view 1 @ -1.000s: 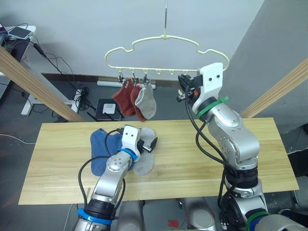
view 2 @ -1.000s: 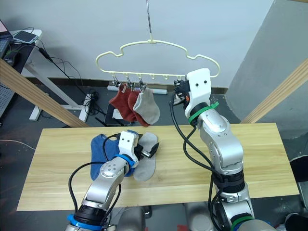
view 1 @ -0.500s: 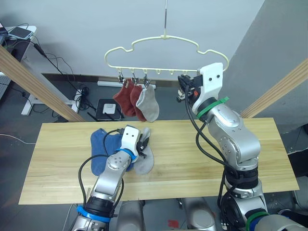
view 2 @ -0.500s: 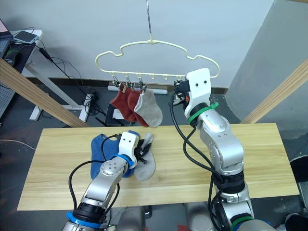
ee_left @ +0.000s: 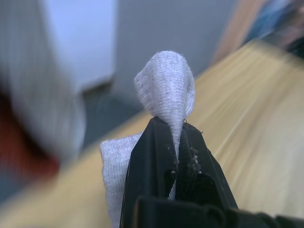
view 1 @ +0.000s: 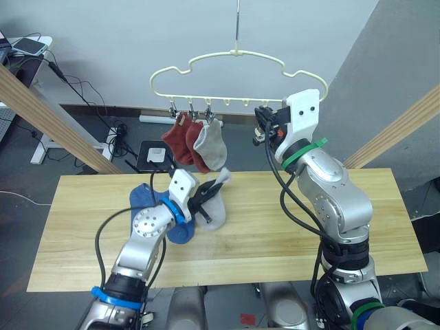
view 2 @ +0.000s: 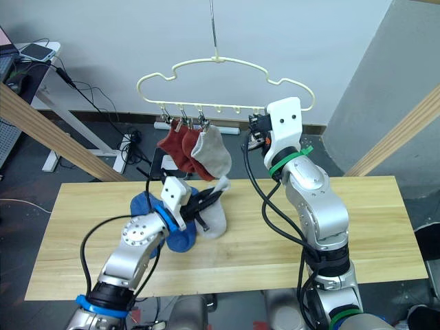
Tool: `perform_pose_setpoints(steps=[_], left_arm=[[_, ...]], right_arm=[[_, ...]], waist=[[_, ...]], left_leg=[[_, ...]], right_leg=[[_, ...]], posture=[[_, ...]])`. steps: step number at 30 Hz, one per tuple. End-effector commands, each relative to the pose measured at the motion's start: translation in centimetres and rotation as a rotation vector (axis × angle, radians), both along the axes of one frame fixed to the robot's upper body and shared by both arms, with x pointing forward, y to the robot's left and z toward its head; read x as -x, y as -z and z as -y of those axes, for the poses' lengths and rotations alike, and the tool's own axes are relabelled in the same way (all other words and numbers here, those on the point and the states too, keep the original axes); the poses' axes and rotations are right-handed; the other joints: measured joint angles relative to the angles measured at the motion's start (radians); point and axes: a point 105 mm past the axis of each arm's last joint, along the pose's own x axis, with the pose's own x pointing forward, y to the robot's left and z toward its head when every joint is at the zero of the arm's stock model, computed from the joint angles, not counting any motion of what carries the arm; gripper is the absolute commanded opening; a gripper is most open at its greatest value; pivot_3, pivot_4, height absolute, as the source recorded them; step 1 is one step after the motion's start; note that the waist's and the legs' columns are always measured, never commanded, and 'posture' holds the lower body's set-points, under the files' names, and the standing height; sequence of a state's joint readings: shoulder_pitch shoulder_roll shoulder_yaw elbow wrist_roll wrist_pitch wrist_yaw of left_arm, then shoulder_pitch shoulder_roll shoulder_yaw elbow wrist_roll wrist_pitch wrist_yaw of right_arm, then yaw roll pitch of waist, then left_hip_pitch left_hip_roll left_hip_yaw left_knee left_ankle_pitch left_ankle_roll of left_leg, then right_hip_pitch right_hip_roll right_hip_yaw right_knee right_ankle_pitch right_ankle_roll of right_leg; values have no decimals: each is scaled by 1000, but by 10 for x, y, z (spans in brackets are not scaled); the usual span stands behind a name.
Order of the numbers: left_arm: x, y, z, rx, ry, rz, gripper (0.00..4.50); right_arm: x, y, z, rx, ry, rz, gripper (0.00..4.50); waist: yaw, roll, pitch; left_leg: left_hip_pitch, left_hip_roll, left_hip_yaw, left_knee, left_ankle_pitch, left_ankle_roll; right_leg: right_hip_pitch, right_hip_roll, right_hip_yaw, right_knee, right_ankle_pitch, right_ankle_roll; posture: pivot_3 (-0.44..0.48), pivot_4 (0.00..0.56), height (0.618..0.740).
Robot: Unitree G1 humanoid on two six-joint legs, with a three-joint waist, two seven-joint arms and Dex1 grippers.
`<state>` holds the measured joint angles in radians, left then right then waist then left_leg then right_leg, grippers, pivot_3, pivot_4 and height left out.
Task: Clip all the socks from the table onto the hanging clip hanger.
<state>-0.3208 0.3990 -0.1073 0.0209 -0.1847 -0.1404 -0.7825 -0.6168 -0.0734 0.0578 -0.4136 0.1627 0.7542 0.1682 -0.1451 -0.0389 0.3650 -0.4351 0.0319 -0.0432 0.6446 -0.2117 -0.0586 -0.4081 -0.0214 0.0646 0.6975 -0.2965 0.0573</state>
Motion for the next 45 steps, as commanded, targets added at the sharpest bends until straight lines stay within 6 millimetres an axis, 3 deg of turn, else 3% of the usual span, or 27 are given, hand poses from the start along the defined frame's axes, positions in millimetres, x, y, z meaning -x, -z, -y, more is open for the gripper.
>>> perform_pose_setpoints(steps=[1, 5, 12, 20, 37, 40, 45], left_arm=[[1, -22, 11, 21, 92, 113, 9], [-13, -28, 26, 20, 28, 190, 9], [-20, -18, 49, 5, -3, 216, 9], [-33, -29, 54, 37, -52, 250, 9], [-34, -45, 57, 84, -44, 275, 9], [-34, -44, 58, 87, -44, 265, 0], [-35, -42, 61, 80, -39, 256, 0]], right_arm=[[9, -18, 3, -33, -2, 60, 0], [10, -21, 2, -53, -9, 58, 0], [13, -23, -2, -92, -39, 35, 0], [15, -20, -6, -103, -66, 2, 0], [13, -7, -6, -87, -65, -47, 0], [14, -9, -5, -99, -68, -41, 907], [20, -5, -9, -47, -102, -39, 2832]], waist=[[-1, 0, 0], [-6, 0, 0], [-24, 0, 0], [-28, 0, 0], [-27, 0, 0], [-27, 0, 0], [-27, 0, 0]], left_leg=[[0, -1, 0, 0, 0, 0], [0, -1, 1, 0, 0, 0], [-1, -1, 0, 0, 0, 0], [-1, -2, 0, 0, 0, 0], [-1, -2, 0, 0, 0, 0], [-1, -2, 0, 0, 0, 0], [-1, -2, 0, 0, 0, 0]], right_leg=[[0, 0, 0, 0, 0, 0], [0, 1, 0, -1, 0, 0], [0, 1, 0, -1, 0, 0], [0, 1, 0, -1, 0, 0], [0, 1, -1, -1, 0, 0], [0, 1, -1, -1, 0, 0], [0, 1, -1, -1, 0, 0]], posture=[[-307, 346, 732], [-310, 345, 732], [-312, 345, 732], [-317, 346, 732], [-309, 346, 732], [-309, 348, 732], [-309, 348, 732]])
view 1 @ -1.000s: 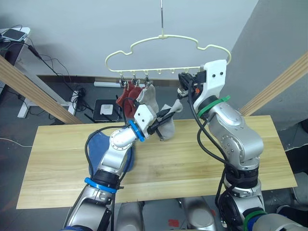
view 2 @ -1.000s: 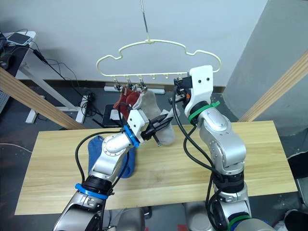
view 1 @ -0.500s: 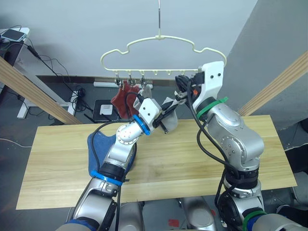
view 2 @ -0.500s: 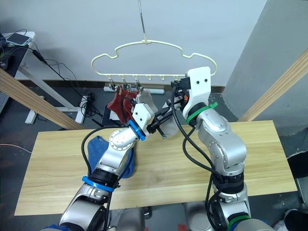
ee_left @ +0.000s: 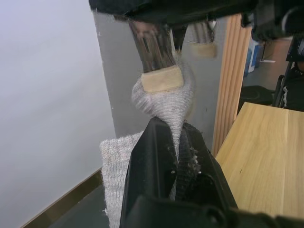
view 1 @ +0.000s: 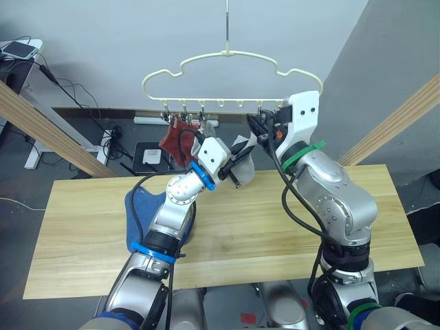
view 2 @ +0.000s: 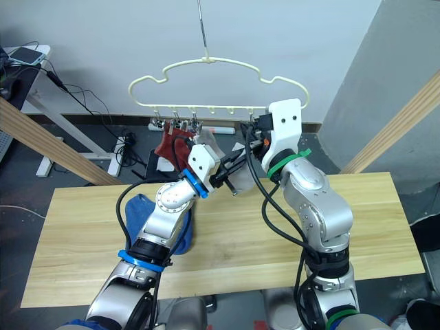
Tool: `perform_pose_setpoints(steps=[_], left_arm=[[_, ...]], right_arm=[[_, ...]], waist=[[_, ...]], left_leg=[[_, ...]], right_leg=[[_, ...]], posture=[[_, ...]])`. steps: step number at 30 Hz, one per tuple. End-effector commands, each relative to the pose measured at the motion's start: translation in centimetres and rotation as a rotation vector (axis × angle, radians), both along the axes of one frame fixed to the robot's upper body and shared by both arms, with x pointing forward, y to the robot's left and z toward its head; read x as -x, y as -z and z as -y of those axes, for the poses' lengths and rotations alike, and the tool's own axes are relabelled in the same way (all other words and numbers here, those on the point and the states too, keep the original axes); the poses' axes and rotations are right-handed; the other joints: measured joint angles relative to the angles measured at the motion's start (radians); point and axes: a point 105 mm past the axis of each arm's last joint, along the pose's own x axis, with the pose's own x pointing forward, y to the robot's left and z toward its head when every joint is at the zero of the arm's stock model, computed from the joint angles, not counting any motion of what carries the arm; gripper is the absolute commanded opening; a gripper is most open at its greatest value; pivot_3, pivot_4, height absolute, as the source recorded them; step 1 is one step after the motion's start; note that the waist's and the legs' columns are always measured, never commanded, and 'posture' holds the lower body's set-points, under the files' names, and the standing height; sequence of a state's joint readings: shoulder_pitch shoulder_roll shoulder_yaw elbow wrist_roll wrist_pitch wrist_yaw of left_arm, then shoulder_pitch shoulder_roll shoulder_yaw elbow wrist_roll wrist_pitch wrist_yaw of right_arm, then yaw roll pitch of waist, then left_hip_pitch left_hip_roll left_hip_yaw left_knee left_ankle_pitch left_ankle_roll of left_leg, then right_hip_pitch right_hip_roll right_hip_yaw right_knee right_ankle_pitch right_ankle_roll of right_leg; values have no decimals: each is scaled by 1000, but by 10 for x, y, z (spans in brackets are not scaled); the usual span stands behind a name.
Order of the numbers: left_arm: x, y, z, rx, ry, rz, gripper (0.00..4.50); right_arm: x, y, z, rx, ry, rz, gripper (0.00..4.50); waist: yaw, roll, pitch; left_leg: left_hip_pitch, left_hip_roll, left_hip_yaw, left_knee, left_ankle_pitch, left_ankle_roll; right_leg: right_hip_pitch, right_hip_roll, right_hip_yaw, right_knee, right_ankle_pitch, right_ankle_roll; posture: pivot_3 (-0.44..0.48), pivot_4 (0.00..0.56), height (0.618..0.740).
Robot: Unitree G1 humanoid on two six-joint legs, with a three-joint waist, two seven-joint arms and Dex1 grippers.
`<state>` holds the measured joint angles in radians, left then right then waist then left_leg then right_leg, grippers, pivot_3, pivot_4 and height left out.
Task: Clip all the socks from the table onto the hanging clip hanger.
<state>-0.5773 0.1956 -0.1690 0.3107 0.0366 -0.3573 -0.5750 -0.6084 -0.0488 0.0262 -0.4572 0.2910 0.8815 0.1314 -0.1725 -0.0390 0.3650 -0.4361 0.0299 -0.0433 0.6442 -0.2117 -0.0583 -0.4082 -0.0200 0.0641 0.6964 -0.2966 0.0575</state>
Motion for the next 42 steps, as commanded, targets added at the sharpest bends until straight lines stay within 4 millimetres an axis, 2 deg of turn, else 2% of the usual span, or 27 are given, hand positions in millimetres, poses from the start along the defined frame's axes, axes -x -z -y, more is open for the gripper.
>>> perform_pose_setpoints(steps=[1, 3, 9, 14, 20, 26, 34, 35, 38, 42], left_arm=[[6, -9, 5, 27, 32, 24, 0], [9, -6, 5, 17, 53, 8, 0], [12, -2, -10, -10, 68, -58, 1765], [24, -16, -26, 10, 144, -87, 3238], [46, -28, -43, -48, 282, -176, 3238], [53, -52, -62, -107, 336, -229, 3238], [67, -80, -59, -105, 378, -231, 3238], [67, -82, -58, -109, 377, -226, 3238], [65, -81, -57, -134, 363, -201, 3272], [63, -76, -57, -153, 353, -191, 3272]], right_arm=[[17, -12, -4, 48, -49, 85, 3140], [22, -9, -4, 89, -65, 99, 3140], [40, -1, 5, 216, -107, 149, 3185], [49, -3, 17, 293, -83, 220, 3185], [52, -4, 29, 326, -24, 275, 3185], [41, -9, 41, 304, 91, 287, 3185], [34, -7, 44, 244, 132, 263, 3185], [34, -7, 43, 232, 129, 255, 3185], [32, -6, 43, 212, 128, 235, 2635], [28, -4, 42, 200, 136, 218, 2635]], waist=[[0, 0, 0], [0, 0, 0], [1, 0, 0], [1, 0, 0], [2, 0, 0], [5, 0, 0], [10, 0, 0], [10, 0, 0], [10, 0, 0], [10, 0, 0]], left_leg=[[0, 0, 0, 0, 0, 0], [0, 0, 0, 0, 0, 0], [0, 0, 0, -1, 0, 0], [0, 0, 0, -1, 0, 0], [0, 1, 1, -1, 0, 0], [0, 1, 0, -1, 0, 0], [0, 1, -2, -2, 0, 0], [0, 1, -2, -2, 0, 0], [0, 1, -2, -2, 0, 0], [0, 1, -2, -2, 0, 0]], right_leg=[[0, 0, 0, 0, 0, 0], [0, 0, 0, 0, 0, 0], [0, 1, 0, -1, 0, 0], [0, 1, 0, -1, 0, 0], [0, 1, 0, -1, 0, 0], [-1, 1, 0, -1, 0, 1], [-1, 1, 1, -3, 0, 1], [-1, 1, 1, -4, 0, 1], [-1, 1, 1, -3, 0, 1], [-1, 1, 1, -3, 0, 0]], posture=[[-308, 349, 732], [-308, 349, 732], [-308, 351, 732], [-307, 349, 732], [-300, 348, 732], [-284, 344, 732], [-262, 339, 732], [-262, 339, 732], [-253, 335, 732], [-256, 335, 732]])
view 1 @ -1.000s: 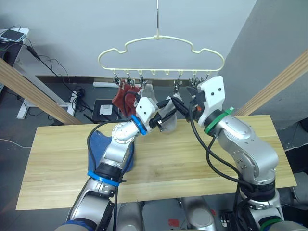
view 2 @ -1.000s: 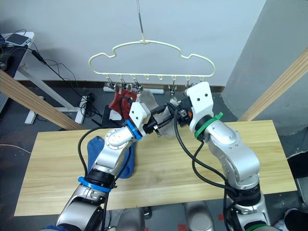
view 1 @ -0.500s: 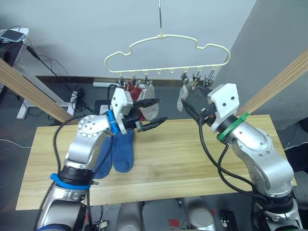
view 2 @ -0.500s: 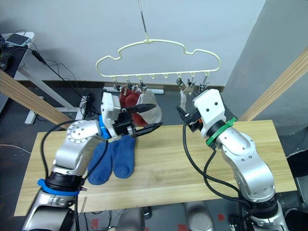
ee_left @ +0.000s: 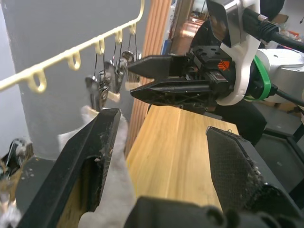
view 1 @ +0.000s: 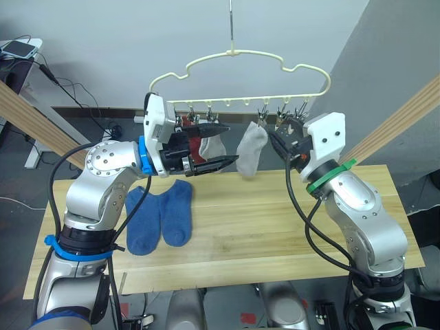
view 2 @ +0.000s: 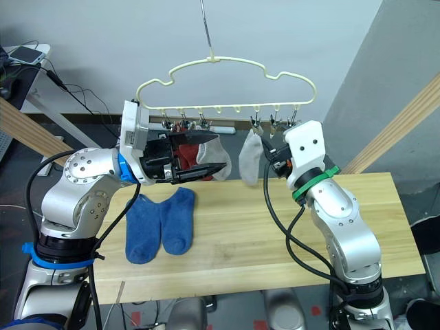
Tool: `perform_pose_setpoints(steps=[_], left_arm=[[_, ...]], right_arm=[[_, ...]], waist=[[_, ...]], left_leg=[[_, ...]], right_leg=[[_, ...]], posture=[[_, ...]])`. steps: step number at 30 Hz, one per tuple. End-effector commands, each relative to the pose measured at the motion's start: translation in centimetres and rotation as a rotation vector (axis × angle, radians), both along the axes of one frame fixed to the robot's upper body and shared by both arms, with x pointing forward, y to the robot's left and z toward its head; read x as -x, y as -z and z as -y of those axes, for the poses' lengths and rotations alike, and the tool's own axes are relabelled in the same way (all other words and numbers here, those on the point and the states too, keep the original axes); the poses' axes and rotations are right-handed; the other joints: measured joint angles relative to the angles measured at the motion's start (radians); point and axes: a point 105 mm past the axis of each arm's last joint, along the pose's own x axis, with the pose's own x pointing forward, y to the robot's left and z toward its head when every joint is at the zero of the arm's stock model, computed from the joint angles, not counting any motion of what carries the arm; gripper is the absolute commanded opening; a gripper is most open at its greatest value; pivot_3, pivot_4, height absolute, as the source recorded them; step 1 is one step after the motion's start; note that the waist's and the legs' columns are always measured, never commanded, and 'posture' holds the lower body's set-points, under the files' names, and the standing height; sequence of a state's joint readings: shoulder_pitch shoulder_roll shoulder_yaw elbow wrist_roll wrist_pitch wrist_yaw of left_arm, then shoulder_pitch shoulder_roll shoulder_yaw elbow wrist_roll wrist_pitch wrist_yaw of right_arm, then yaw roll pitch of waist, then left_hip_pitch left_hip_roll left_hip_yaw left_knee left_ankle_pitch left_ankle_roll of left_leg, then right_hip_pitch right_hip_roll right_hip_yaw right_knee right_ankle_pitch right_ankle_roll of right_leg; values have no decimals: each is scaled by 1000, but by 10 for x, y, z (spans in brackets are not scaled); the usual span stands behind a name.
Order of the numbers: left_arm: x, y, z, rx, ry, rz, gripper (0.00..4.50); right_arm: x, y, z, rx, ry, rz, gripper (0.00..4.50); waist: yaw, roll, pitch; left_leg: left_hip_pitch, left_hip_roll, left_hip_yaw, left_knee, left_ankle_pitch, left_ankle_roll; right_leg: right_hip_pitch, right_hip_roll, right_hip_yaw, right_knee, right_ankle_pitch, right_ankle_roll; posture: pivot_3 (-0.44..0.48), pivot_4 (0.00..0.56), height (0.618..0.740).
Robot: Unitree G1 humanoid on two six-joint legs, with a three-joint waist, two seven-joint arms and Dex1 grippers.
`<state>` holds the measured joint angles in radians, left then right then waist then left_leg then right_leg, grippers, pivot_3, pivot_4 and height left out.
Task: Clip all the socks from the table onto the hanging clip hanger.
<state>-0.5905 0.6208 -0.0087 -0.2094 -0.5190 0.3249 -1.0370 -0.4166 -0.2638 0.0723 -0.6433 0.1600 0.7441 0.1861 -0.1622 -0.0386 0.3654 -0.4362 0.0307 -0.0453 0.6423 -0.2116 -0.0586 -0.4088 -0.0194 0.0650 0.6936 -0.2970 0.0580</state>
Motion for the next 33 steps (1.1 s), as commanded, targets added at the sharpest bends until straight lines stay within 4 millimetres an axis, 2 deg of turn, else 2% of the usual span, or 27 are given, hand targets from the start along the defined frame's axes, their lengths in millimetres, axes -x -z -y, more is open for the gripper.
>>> perform_pose_setpoints(steps=[1, 16, 19, 33], left_arm=[[4, -6, 3, -6, 6, 59, 3272], [2, -7, 8, -5, 9, 82, 3272], [2, -5, 9, -6, 8, 82, 3272], [1, -4, 10, -6, 7, 84, 3272]], right_arm=[[1, -11, 2, -31, 15, 35, 2635], [-16, -16, 0, -79, 61, 43, 2635], [-16, -15, -1, -82, 57, 38, 1756], [-23, -23, -3, -148, 86, 41, 1756]], waist=[[0, 0, 0], [1, 0, 0], [1, 0, 0], [1, 0, 0]], left_leg=[[0, 0, 0, 0, 0, 0], [0, 0, 0, 0, 0, 0], [0, 0, 0, 0, 0, 0], [0, 0, 0, 1, 0, 0]], right_leg=[[0, 0, 0, 0, 0, 0], [0, 0, 0, 1, 0, 0], [0, 0, 0, 1, 0, 0], [-1, 0, 0, 2, 0, 0]], posture=[[-256, 335, 732], [-254, 336, 732], [-254, 335, 732], [-257, 332, 732]])
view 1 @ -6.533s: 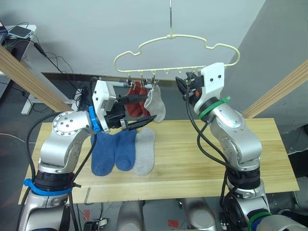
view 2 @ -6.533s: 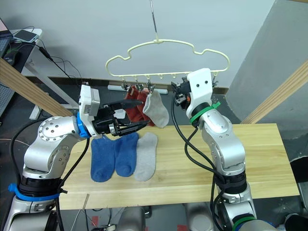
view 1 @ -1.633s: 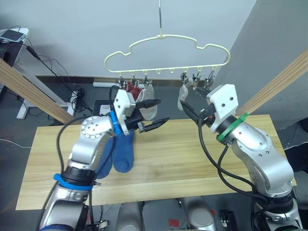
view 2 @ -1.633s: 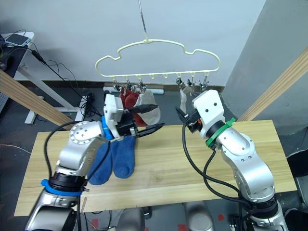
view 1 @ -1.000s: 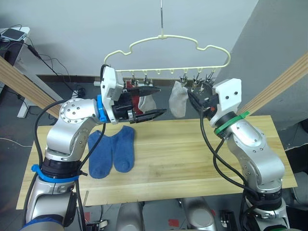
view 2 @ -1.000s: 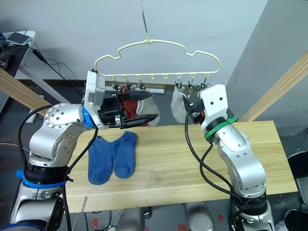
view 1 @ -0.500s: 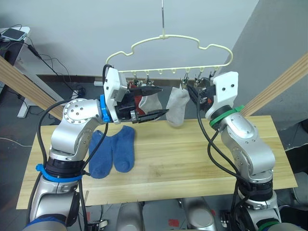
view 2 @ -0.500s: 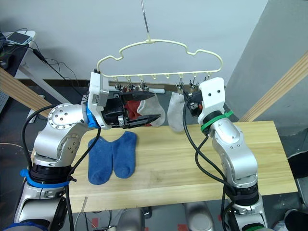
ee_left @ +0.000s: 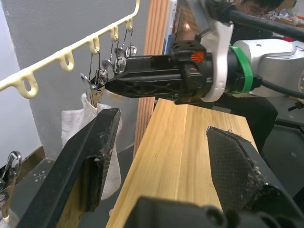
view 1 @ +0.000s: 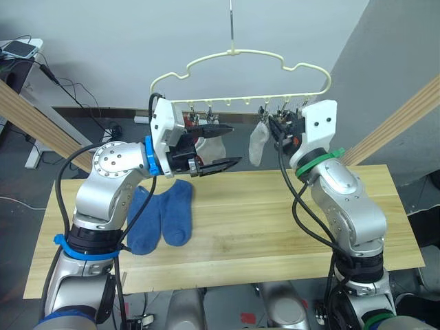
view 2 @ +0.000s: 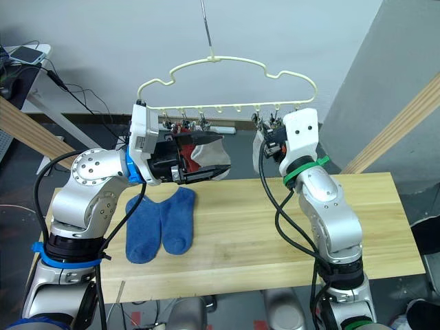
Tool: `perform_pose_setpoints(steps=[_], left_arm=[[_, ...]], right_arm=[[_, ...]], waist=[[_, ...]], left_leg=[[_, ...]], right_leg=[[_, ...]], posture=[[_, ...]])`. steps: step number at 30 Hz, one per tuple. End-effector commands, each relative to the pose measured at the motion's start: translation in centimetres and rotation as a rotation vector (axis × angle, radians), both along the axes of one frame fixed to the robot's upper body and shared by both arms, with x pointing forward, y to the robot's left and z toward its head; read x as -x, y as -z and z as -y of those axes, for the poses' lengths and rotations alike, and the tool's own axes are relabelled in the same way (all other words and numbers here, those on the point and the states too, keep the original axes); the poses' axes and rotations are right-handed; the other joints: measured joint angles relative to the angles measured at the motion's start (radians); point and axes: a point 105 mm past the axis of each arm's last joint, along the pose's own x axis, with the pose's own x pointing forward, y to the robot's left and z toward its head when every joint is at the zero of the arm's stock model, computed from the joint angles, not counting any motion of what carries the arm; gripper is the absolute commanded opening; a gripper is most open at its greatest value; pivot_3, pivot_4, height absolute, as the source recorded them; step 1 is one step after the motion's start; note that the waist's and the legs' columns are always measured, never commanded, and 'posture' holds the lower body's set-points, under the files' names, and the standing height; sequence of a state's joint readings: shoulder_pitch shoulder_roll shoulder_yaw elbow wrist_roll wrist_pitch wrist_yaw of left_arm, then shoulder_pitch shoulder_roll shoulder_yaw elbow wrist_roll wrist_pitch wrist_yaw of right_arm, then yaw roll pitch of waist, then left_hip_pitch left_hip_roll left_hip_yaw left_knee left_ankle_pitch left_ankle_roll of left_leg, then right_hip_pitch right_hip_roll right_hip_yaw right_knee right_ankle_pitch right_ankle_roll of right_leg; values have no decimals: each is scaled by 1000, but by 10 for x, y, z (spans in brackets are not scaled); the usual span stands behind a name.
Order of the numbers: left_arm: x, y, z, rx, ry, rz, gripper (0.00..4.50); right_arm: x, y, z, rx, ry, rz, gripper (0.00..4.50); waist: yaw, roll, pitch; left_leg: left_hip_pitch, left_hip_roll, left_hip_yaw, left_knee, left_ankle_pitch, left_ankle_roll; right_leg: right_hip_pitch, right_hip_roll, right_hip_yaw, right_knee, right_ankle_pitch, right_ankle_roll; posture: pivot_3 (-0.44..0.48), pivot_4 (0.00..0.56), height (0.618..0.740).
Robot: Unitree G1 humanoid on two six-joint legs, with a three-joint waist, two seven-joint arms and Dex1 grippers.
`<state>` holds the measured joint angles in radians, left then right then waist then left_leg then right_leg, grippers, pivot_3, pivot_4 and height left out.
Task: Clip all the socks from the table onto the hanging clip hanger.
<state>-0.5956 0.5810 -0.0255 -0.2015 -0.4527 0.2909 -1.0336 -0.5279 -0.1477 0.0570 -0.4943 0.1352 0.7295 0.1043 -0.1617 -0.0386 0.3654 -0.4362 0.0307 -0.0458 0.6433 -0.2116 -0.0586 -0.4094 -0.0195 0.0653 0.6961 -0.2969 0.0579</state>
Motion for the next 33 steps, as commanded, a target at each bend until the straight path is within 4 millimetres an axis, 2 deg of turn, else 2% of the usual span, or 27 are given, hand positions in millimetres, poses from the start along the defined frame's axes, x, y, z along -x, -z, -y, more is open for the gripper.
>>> perform_pose_setpoints(steps=[1, 13, 33], left_arm=[[4, -8, 3, 9, 18, 49, 3272], [3, -7, 5, 11, 22, 49, 3272], [2, -4, 7, 10, 25, 44, 3272]], right_arm=[[2, -16, 4, -46, 31, 63, 1756], [7, -18, 14, -100, 92, 61, 1756], [9, -17, 7, -188, 52, 17, 1756]], waist=[[0, 0, 0], [0, 0, 0], [-2, 0, 0]], left_leg=[[0, 0, 0, 0, 0, 0], [0, 0, 0, 0, 0, 0], [0, 0, 0, 0, 0, 0]], right_leg=[[0, 0, 0, 0, 0, 0], [0, 0, 0, 0, 0, 0], [0, 0, 0, 1, 0, 0]], posture=[[-257, 332, 732], [-257, 332, 732], [-276, 332, 732]])
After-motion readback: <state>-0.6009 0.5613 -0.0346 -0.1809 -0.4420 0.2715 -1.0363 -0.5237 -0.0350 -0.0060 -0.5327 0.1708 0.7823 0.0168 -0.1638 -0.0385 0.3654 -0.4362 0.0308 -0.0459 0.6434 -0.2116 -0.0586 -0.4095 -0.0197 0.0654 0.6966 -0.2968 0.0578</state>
